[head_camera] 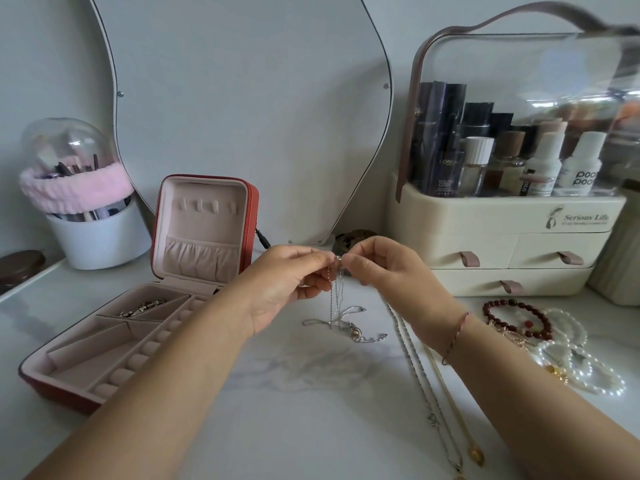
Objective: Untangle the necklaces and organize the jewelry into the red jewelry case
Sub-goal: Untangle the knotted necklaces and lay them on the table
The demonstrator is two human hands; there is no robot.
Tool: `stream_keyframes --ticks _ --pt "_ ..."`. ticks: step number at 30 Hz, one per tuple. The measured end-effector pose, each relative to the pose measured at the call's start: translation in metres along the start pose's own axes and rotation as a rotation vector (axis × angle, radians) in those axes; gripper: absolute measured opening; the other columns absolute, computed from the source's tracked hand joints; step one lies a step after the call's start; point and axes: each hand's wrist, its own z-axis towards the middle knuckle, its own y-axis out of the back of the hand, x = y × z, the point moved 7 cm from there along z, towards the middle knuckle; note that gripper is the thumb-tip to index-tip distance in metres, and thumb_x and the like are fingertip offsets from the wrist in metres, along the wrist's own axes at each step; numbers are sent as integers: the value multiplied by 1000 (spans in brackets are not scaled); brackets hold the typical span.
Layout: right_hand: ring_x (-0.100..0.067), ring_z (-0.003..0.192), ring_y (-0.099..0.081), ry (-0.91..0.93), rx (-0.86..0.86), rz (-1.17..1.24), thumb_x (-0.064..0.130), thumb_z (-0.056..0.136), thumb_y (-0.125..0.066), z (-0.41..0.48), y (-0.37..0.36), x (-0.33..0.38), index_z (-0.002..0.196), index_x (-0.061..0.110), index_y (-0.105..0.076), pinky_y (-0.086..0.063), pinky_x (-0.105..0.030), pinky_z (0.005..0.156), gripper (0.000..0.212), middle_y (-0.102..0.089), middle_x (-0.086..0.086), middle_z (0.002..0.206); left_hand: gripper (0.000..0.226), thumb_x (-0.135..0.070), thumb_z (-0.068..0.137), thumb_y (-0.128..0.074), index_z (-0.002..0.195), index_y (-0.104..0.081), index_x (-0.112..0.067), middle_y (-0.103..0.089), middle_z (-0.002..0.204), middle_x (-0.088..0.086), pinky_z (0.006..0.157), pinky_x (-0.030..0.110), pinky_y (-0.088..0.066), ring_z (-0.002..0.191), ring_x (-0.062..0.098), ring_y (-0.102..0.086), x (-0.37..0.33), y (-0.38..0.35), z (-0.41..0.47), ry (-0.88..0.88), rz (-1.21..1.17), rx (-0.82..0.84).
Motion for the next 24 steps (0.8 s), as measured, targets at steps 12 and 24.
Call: stream_keyframes --ticks 12,24 --pt "-8 61 -62 -24 -12 53 6 84 -67 1 5 -2 77 7 -61 -42 -16 56 9 -71 -4 71 16 -15 92 -56 79 -64 -13 -64 68 -3 69 23 -47 66 11 -60 -3 1 0 16 -55 13" --pt "-13 76 -61 -41 34 165 -1 83 -65 1 7 -4 89 11 -72 -49 -15 73 15 -70 -16 81 16 -17 90 -53 75 -54 -13 -46 64 0 41 18 -22 44 9 -29 -4 18 4 -9 90 -115"
